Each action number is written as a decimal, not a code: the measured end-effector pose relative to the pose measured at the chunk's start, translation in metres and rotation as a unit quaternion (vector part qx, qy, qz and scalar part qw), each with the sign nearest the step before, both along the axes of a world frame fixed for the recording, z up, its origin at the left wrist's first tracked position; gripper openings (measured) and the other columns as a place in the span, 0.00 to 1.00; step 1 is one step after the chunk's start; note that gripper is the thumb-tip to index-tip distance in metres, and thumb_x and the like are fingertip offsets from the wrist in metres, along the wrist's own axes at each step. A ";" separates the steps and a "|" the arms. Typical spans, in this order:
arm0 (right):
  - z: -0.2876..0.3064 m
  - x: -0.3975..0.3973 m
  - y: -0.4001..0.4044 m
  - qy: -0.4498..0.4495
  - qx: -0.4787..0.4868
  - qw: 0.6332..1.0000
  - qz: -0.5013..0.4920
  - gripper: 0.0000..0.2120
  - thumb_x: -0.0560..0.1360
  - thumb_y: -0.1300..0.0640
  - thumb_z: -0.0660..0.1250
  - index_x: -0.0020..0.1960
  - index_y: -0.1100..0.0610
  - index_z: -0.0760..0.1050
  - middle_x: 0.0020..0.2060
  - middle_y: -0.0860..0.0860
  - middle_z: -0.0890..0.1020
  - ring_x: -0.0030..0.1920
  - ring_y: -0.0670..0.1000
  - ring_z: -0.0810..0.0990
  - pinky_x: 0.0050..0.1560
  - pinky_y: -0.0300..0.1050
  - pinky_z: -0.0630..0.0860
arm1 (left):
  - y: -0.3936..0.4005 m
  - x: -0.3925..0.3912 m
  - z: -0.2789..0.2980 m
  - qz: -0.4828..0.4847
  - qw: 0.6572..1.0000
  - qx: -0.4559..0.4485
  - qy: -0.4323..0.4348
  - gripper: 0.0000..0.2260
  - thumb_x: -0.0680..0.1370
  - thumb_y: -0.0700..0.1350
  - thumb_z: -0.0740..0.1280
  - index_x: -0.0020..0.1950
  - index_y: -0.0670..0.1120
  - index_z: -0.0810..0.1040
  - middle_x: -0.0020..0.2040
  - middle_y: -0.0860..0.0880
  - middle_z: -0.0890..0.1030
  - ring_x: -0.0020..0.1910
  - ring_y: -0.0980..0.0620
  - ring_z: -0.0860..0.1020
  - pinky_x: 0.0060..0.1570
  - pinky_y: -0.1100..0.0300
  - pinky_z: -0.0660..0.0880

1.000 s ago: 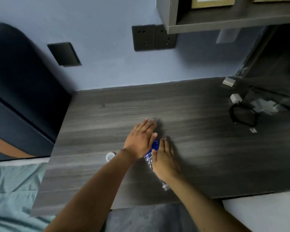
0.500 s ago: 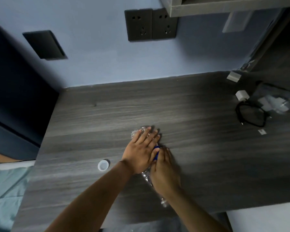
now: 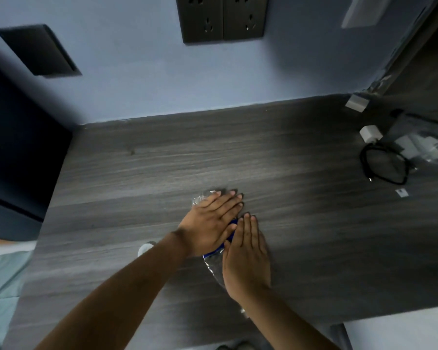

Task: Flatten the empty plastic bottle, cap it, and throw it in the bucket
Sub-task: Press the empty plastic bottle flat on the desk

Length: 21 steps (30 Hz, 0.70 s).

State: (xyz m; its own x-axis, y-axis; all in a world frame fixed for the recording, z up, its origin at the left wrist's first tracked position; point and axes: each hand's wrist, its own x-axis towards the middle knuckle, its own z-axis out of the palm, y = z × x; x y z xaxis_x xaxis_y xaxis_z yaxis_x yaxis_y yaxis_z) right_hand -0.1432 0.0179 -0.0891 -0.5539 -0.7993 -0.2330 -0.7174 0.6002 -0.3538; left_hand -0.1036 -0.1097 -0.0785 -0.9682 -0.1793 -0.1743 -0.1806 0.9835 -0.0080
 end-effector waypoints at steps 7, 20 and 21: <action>0.000 0.002 -0.003 0.022 0.030 0.999 0.014 0.29 0.79 0.48 0.41 0.71 0.64 0.34 0.76 0.60 0.42 0.76 0.58 0.39 0.73 0.50 0.36 | -0.004 0.001 -0.009 0.001 0.998 0.055 0.024 0.26 0.77 0.55 0.38 0.74 0.49 0.43 0.74 0.52 0.39 0.72 0.56 0.34 0.70 0.59 0.29; 0.015 0.006 -0.005 0.074 0.071 0.995 -0.006 0.32 0.73 0.49 0.43 0.69 0.66 0.66 0.69 0.64 0.69 0.71 0.61 0.66 0.69 0.55 0.66 | -0.003 0.001 -0.011 0.009 0.998 0.057 0.010 0.27 0.77 0.55 0.37 0.74 0.47 0.41 0.75 0.51 0.38 0.72 0.56 0.32 0.66 0.62 0.22; 0.015 0.005 -0.006 0.059 0.070 0.996 0.002 0.33 0.74 0.49 0.40 0.71 0.66 0.60 0.72 0.64 0.63 0.73 0.61 0.60 0.72 0.54 0.59 | -0.003 0.000 -0.011 0.008 0.998 0.054 0.013 0.27 0.76 0.56 0.37 0.74 0.47 0.40 0.74 0.52 0.37 0.72 0.56 0.32 0.66 0.61 0.23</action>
State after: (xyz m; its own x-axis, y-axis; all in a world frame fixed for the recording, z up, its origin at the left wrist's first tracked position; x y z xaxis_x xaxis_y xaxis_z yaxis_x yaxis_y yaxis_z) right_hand -0.1382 0.0119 -0.0743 -0.5818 -0.7656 -0.2746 -0.7511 0.6352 -0.1799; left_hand -0.1034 -0.1131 -0.0890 -0.9699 -0.1757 -0.1688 -0.1945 0.9756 0.1020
